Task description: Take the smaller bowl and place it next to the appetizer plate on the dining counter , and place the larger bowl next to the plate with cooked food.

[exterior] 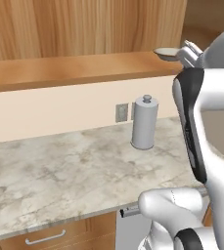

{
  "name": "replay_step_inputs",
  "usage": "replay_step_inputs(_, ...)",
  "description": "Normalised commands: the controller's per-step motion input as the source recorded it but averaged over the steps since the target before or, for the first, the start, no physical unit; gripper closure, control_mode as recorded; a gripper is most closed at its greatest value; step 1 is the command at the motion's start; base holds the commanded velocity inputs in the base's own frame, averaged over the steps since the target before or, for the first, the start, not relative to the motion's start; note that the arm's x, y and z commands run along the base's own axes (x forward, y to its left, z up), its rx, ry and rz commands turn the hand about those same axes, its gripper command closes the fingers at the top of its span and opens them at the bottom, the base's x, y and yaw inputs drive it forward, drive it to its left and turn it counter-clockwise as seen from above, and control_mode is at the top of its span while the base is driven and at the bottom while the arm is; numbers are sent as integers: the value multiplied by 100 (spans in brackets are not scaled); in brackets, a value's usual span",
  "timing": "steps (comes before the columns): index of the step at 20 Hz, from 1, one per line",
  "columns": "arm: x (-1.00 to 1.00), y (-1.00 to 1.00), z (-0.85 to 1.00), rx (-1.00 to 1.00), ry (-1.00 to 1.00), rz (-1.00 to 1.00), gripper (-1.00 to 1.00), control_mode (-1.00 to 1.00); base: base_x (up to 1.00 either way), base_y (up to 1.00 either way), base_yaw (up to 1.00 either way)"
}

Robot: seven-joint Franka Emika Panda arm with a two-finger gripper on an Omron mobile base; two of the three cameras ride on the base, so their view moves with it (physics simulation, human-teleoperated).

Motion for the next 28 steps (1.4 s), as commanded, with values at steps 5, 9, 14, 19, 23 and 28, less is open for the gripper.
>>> replay_step_inputs(5,94,-27,6,0,9,-13,-100,-100,0,0,0)
replay_step_inputs(9,100,-23,0,0,18,-9,-100,-100,0,0,0)
replay_step_inputs(14,97,-25,6,3,1,1,-100,-100,0,0,0)
replay_step_inputs(19,97,-23,0,1,0,11,-100,-100,0,0,0)
replay_step_inputs(23,93,-26,-5,0,0,14,-100,-100,0,0,0)
replay_step_inputs(28,81,-13,-13,-1,1,6,-100,-100,0,0,0)
